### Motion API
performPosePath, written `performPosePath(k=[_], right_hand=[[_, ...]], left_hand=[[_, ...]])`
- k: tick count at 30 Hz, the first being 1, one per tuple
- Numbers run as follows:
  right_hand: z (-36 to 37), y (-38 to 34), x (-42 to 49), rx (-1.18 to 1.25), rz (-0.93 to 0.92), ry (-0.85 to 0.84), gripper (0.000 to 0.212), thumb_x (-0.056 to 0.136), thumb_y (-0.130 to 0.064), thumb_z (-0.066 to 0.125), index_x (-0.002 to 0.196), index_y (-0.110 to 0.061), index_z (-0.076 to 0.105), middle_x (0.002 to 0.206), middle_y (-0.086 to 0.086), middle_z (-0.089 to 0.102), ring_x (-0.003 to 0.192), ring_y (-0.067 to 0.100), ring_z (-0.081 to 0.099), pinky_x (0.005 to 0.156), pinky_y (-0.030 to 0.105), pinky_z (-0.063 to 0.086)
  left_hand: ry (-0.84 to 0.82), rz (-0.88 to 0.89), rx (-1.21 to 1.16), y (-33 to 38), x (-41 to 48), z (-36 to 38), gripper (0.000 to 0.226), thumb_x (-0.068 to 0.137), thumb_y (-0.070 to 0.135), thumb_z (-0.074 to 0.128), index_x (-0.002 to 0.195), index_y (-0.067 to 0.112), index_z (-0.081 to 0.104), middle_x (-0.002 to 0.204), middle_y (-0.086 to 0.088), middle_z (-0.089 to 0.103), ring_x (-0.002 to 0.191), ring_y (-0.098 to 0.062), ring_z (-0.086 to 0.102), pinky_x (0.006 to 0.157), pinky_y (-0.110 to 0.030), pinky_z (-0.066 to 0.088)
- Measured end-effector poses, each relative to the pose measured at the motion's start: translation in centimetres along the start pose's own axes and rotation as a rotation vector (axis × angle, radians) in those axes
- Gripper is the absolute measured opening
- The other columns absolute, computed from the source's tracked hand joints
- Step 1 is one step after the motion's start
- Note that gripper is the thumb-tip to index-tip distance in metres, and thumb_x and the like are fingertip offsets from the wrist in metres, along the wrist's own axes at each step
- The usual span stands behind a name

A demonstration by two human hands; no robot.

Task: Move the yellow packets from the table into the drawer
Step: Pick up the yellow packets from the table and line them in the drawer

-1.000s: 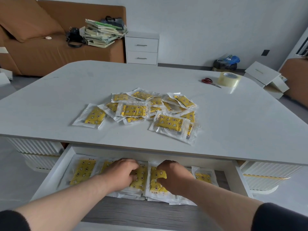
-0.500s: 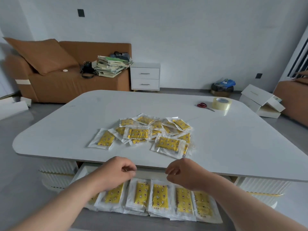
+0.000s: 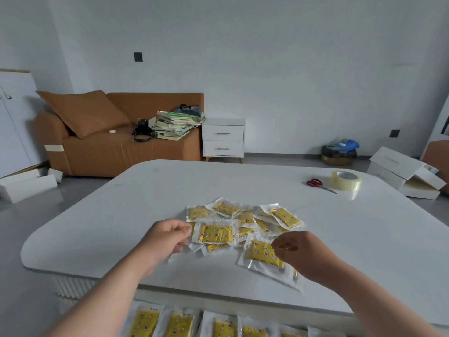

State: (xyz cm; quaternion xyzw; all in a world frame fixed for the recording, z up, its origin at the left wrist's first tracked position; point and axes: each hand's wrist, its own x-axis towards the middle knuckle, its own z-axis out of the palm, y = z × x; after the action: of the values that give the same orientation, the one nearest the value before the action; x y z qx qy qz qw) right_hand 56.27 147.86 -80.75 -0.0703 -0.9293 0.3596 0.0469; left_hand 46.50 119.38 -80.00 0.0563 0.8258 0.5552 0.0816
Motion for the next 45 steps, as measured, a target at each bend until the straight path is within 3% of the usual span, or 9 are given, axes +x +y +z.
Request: performPosePath(k=[3,8,12,22,29,33,38,43,45], right_hand=[[-0.2,-0.2,2.5,-0.021,-0.026,0.0,0.015,0.086,-0.024,0.067,0.085,-0.039,0.065,0.086,-0.019,0.068,0.085,-0.003,0.065,0.081,0.018,0.053],[-0.1,1.0,5.2,-0.026,-0.028,-0.049,0.015,0.086,-0.023,0.064,0.095,-0.032,0.072,0.087,-0.019,0.068,0.081,-0.001,0.068,0.074,0.014,0.053],[0.5,2.5,6.3,-0.084,0.004,-0.082,0.022,0.086,-0.025,0.065,0.107,-0.026,0.071,0.093,-0.018,0.066,0.088,0.003,0.066,0.078,0.015,0.051],[1.5,2.7,6.9,-0.375,0.087,-0.212,0.063,0.076,-0.052,0.071,0.132,-0.028,0.054,0.129,-0.007,0.054,0.116,0.016,0.053,0.095,0.03,0.047],[1.7,1.6,6.2,-0.431,0.103,-0.275,0.05,0.073,-0.053,0.073,0.109,-0.021,0.06,0.107,-0.005,0.057,0.096,0.018,0.056,0.077,0.031,0.049],[1.5,1.6,6.0,-0.392,0.111,-0.27,0.051,0.073,-0.051,0.073,0.109,-0.025,0.047,0.103,-0.008,0.051,0.091,0.015,0.051,0.069,0.028,0.046],[1.2,1.7,6.1,-0.307,0.128,-0.206,0.043,0.076,-0.041,0.073,0.101,-0.027,0.041,0.084,-0.011,0.047,0.069,0.008,0.047,0.055,0.025,0.038],[0.9,2.0,6.3,-0.231,0.157,-0.177,0.049,0.077,-0.038,0.074,0.116,-0.027,0.047,0.087,-0.013,0.049,0.074,0.01,0.052,0.057,0.024,0.043],[1.0,2.1,6.3,-0.226,0.167,-0.183,0.05,0.077,-0.039,0.075,0.117,-0.027,0.047,0.088,-0.013,0.05,0.077,0.01,0.053,0.058,0.024,0.043]], left_hand=[[-0.063,0.078,0.132,0.7,3.2,0.9,0.011,0.093,0.012,0.06,0.093,0.02,0.068,0.093,-0.003,0.07,0.09,-0.016,0.064,0.084,-0.031,0.051],[-0.135,0.239,0.409,0.9,7.9,4.3,0.015,0.09,0.017,0.064,0.097,0.028,0.07,0.097,0.015,0.067,0.094,0.0,0.062,0.08,-0.016,0.045],[-0.136,0.269,0.602,-0.3,10.2,6.4,0.022,0.086,0.02,0.069,0.103,0.034,0.069,0.095,0.011,0.066,0.09,-0.008,0.061,0.086,-0.024,0.048],[-0.255,0.253,0.939,-0.8,12.1,6.8,0.061,0.082,0.045,0.069,0.138,0.031,0.05,0.14,0.006,0.045,0.13,-0.013,0.042,0.108,-0.028,0.035],[-0.314,0.205,1.009,-0.3,11.4,7.3,0.073,0.079,0.051,0.069,0.143,0.031,0.04,0.143,0.003,0.037,0.135,-0.016,0.036,0.11,-0.031,0.034],[-0.297,0.235,1.0,0.1,10.6,7.5,0.064,0.08,0.048,0.07,0.136,0.029,0.046,0.137,0.007,0.04,0.128,-0.013,0.04,0.105,-0.028,0.036],[-0.297,0.253,0.962,0.1,10.3,7.7,0.037,0.078,0.04,0.074,0.102,0.032,0.047,0.118,0.009,0.05,0.108,-0.011,0.051,0.088,-0.025,0.044],[-0.298,0.214,0.994,0.7,10.2,8.1,0.033,0.082,0.038,0.071,0.107,0.029,0.051,0.098,0.009,0.045,0.087,-0.013,0.048,0.066,-0.026,0.037],[-0.28,0.233,0.974,1.0,10.4,7.7,0.025,0.084,0.035,0.07,0.083,0.023,0.048,0.083,0.006,0.044,0.072,-0.012,0.043,0.059,-0.027,0.033]])
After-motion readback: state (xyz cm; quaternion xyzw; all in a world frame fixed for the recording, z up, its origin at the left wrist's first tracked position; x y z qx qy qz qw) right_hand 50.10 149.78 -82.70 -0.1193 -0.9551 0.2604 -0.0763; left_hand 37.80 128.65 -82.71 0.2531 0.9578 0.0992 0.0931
